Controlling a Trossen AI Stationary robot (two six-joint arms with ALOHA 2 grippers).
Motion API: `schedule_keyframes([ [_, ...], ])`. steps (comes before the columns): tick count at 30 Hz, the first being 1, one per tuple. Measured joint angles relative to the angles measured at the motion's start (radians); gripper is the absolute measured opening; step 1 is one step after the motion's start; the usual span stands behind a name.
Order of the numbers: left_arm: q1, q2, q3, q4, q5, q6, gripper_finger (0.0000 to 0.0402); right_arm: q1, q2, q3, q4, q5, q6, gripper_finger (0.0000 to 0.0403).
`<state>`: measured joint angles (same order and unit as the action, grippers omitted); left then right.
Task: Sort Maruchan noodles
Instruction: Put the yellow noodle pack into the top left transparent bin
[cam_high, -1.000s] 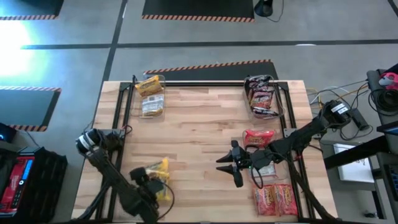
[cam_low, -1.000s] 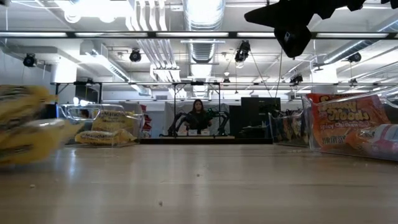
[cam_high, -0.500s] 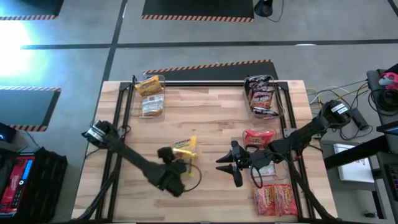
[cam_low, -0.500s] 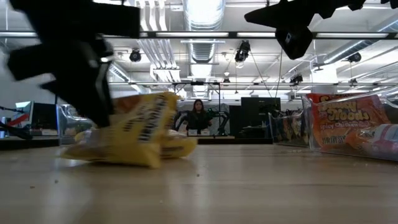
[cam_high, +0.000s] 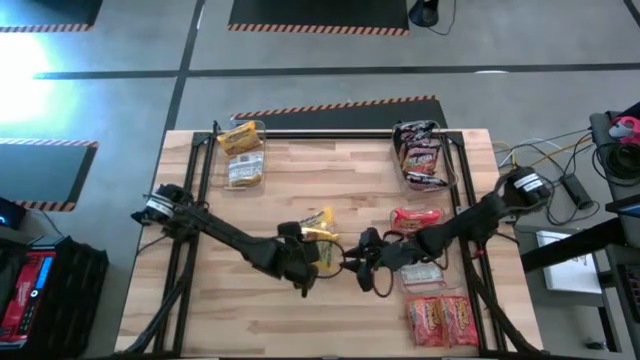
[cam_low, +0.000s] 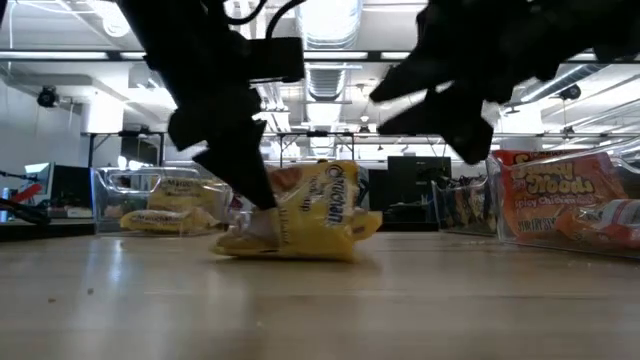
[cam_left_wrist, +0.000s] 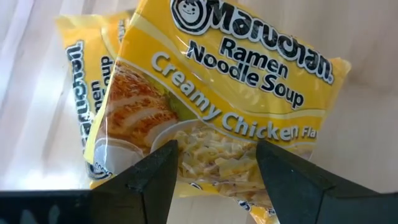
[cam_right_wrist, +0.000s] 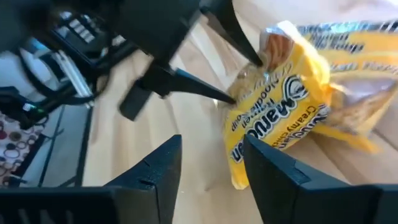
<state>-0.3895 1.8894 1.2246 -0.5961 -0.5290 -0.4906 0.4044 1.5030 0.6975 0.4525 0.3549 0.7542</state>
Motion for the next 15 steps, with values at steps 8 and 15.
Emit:
schedule_keyframes([
  [8,0.017,-0.007,-0.060,0.143,0.019,0.061,0.0204,-0.078,0.064,0.005,-0.010,-0.085,0.037,0.0209],
  [15,0.023,-0.008,-0.105,0.170,0.029,0.054,0.0204,-0.126,0.044,0.022,-0.129,-0.100,0.061,0.0228],
])
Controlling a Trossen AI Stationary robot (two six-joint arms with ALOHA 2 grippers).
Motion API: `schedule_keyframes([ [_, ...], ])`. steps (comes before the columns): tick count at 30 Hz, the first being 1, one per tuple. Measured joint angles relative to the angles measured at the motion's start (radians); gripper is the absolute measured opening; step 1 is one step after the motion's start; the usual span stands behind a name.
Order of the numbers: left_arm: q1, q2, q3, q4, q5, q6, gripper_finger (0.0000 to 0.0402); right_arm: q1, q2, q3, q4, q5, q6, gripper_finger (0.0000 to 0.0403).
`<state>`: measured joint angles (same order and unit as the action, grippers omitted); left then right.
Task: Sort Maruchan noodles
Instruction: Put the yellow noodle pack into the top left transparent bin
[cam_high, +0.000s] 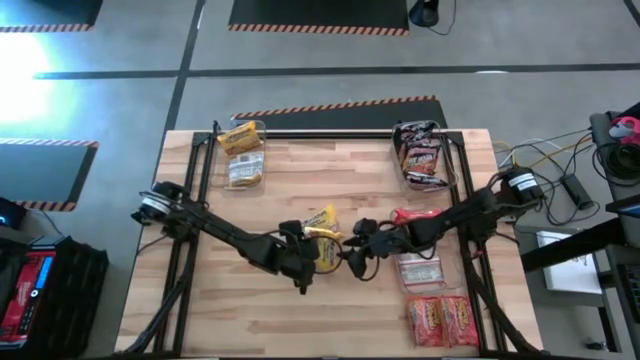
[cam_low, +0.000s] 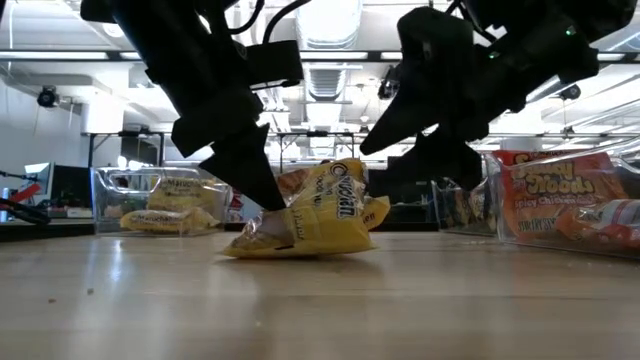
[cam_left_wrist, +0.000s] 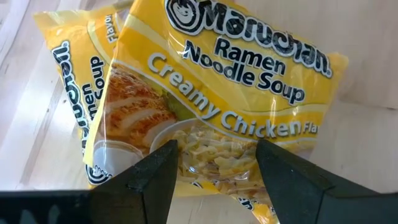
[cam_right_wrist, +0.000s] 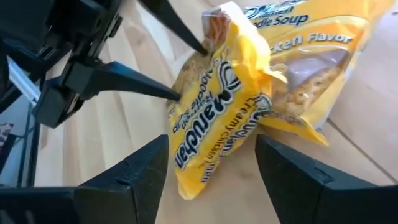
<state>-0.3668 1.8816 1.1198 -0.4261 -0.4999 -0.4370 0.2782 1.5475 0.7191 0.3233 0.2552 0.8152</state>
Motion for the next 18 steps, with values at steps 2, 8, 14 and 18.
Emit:
schedule_keyframes([
  [2,0.001,0.000,-0.008,0.011,0.001,-0.001,0.0204,-0.008,0.005,0.006,-0.006,-0.001,0.004,0.0229],
  [8,0.002,0.000,-0.026,0.045,0.001,-0.008,0.0204,-0.014,0.050,0.037,-0.008,-0.030,0.000,0.0229],
  [14,0.000,0.000,-0.039,0.050,0.001,-0.028,0.0204,-0.018,0.119,0.070,-0.026,-0.059,0.008,0.0239],
  [18,0.000,0.000,-0.040,0.051,0.002,-0.028,0.0204,-0.022,0.146,0.097,-0.034,-0.057,0.001,0.0245],
])
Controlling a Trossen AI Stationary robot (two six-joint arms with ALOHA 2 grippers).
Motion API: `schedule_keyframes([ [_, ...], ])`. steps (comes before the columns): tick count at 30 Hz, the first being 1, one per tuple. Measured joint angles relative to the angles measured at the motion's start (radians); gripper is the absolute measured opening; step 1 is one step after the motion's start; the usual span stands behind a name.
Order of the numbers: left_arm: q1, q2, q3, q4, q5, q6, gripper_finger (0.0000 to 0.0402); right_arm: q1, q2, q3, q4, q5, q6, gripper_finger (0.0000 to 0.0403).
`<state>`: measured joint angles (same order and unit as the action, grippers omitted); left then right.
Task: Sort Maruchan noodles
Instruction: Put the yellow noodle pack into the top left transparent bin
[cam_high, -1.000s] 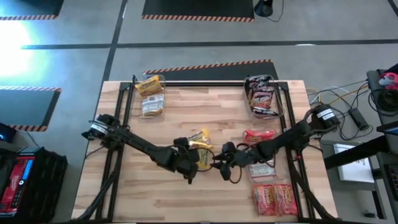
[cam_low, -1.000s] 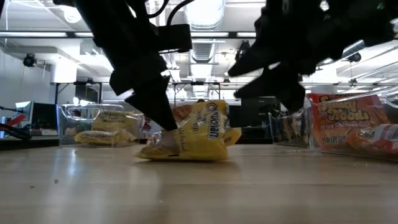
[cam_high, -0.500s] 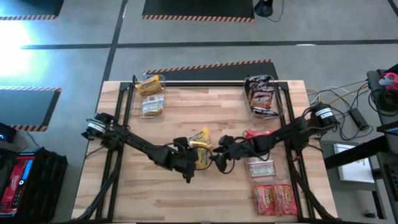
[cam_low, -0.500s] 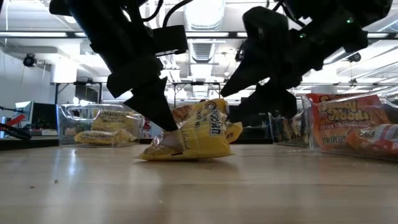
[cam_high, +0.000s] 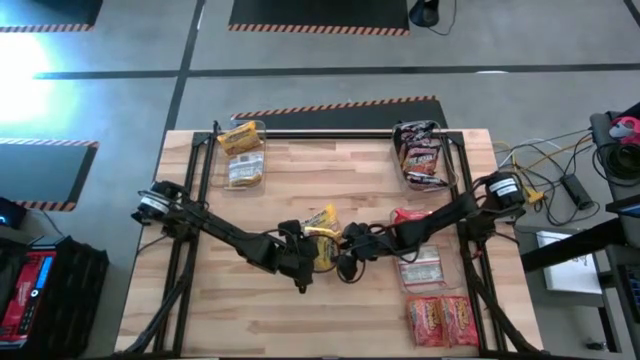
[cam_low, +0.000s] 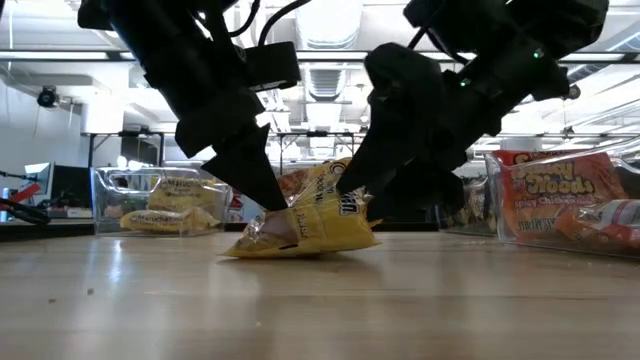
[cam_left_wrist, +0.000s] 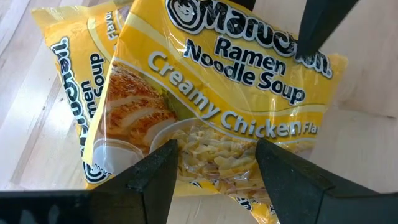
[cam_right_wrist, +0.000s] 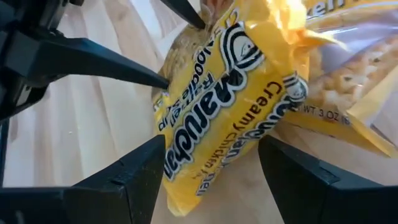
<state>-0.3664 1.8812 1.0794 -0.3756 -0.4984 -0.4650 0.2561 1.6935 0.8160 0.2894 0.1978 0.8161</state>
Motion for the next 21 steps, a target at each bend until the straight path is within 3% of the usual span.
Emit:
schedule_keyframes([
  [12,0.000,0.000,-0.007,0.032,-0.002,0.000,0.0204,-0.026,0.025,0.038,-0.008,0.002,-0.049,0.0250],
  [21,0.000,0.004,-0.012,0.105,-0.058,0.009,0.0204,-0.026,0.057,0.044,0.019,0.018,-0.084,0.0248],
])
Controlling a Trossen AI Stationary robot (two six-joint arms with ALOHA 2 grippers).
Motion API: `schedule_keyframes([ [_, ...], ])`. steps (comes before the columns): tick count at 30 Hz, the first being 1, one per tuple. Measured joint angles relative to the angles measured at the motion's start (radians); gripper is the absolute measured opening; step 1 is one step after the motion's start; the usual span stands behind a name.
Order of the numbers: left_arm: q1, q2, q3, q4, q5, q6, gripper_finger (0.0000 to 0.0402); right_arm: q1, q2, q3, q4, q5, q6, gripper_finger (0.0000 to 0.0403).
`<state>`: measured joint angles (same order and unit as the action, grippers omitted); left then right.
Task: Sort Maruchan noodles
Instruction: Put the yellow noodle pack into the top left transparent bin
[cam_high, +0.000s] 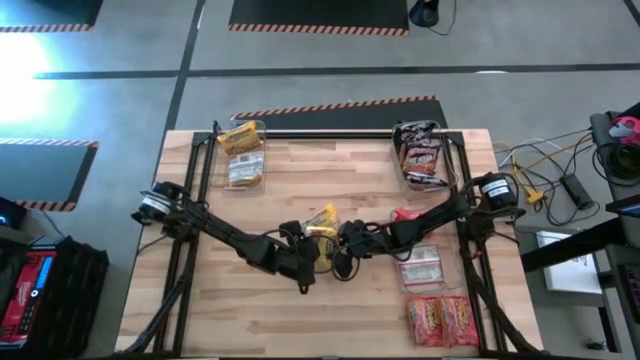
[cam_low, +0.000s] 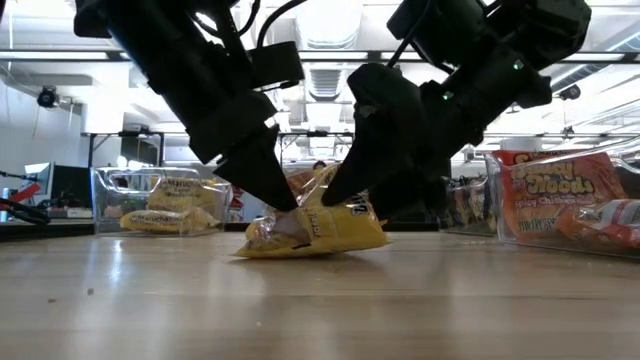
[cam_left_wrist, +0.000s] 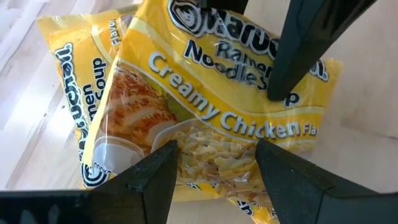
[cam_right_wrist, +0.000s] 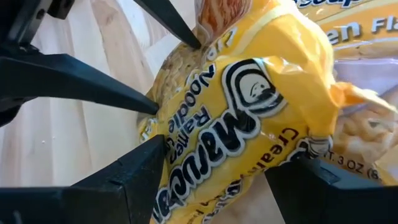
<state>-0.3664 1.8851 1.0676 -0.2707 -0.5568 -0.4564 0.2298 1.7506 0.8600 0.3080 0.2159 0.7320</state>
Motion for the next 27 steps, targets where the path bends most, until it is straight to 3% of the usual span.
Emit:
schedule_keyframes([
  [12,0.000,-0.002,0.001,0.016,-0.028,-0.005,0.0203,-0.001,0.009,0.000,0.038,0.003,-0.028,0.0224],
  [21,0.002,-0.071,0.000,-0.009,-0.062,0.001,0.0203,0.001,0.002,0.006,0.067,-0.021,-0.044,0.0220],
  [27,0.001,-0.071,0.000,-0.010,-0.074,0.003,0.0203,0.001,0.002,0.005,0.071,-0.026,-0.041,0.0195],
])
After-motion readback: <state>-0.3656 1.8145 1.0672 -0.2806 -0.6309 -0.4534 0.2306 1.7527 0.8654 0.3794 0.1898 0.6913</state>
